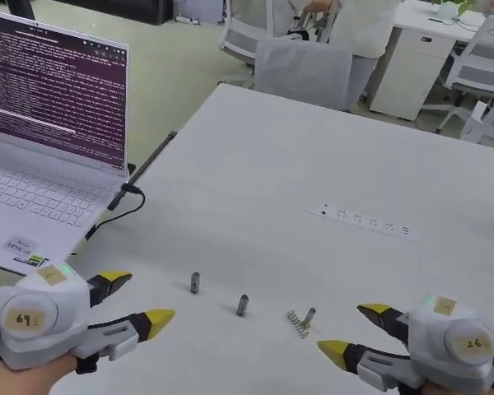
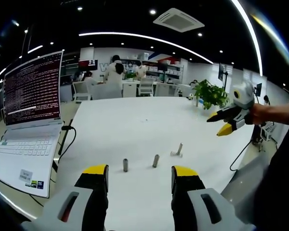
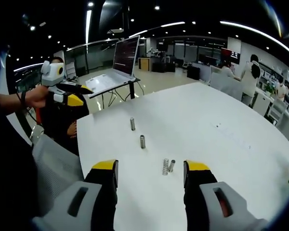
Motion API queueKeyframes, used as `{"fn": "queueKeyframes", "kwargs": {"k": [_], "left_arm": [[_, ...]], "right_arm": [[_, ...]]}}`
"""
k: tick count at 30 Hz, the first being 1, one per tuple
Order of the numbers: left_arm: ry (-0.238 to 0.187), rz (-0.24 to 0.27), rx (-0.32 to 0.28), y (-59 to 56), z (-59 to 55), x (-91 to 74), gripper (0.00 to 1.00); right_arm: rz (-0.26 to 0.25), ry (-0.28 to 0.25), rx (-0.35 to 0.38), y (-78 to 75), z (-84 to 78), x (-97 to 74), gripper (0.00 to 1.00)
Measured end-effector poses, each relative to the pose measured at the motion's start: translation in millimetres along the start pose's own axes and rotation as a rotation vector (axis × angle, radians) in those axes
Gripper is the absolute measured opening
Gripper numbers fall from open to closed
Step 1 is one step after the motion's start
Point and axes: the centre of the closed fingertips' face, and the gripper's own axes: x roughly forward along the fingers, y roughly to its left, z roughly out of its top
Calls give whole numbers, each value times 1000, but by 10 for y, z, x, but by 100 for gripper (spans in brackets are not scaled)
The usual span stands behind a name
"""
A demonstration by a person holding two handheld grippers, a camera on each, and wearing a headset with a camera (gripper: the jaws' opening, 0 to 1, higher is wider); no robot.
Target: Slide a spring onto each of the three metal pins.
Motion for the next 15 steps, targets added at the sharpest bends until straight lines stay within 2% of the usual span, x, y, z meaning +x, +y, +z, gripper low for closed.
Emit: {"fn": "queueKeyframes", "kwargs": {"k": [15], "left_arm": [[4, -17, 12, -46, 26, 44, 48]], "right_arm": [[-38, -1, 38, -37, -143, -168, 55]]}}
